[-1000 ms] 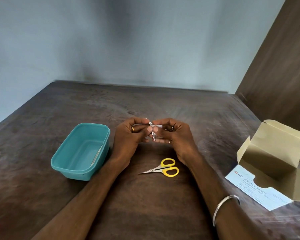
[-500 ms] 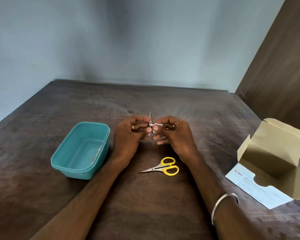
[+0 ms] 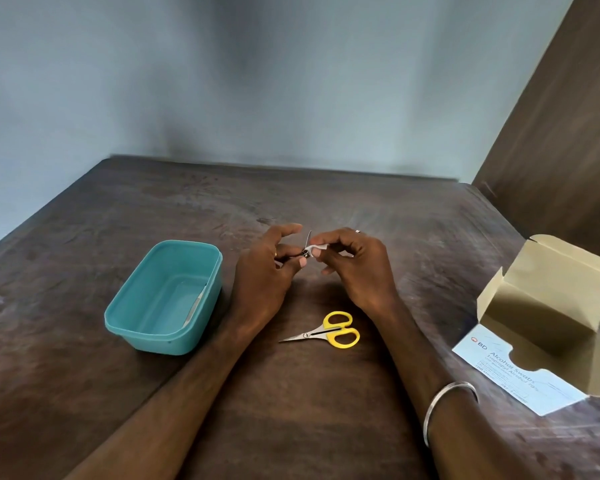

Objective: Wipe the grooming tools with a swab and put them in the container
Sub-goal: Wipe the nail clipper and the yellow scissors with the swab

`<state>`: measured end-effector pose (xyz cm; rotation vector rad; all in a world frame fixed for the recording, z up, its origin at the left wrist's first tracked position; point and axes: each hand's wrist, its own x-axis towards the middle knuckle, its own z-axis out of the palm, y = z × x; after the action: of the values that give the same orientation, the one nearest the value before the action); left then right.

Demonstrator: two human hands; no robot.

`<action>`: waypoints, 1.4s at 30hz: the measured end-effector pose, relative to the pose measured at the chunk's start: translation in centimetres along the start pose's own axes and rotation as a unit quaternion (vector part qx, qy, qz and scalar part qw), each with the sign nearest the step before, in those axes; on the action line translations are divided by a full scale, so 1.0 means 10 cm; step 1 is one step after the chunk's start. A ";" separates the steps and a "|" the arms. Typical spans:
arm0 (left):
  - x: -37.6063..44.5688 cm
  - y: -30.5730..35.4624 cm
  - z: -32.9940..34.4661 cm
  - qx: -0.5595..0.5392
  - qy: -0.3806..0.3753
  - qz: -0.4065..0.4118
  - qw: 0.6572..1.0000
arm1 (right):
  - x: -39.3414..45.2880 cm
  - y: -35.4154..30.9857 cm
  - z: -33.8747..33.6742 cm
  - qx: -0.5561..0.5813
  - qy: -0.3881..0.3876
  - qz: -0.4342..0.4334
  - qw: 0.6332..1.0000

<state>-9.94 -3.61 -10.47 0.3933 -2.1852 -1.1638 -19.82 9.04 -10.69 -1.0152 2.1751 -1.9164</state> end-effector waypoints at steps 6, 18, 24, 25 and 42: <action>0.00 0.01 0.00 0.010 -0.007 0.002 1.000 | 0.01 0.06 -0.01 -0.025 -0.011 -0.007 1.000; -0.01 0.03 0.00 0.021 -0.005 0.001 1.000 | 0.00 0.02 -0.01 -0.065 -0.011 -0.023 0.998; -0.03 0.04 0.00 0.019 -0.016 0.000 1.000 | -0.02 -0.03 -0.02 -0.093 -0.027 -0.036 0.995; -0.03 0.04 0.00 0.017 -0.018 -0.001 1.000 | -0.02 -0.03 -0.02 -0.094 -0.029 -0.039 0.994; 0.00 0.02 -0.01 -0.005 0.001 -0.011 1.000 | -0.02 -0.04 -0.04 -0.101 -0.021 -0.034 0.994</action>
<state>-9.83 -3.55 -10.25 0.4145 -2.1775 -1.1841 -19.70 9.50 -10.26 -1.1646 2.3781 -1.7086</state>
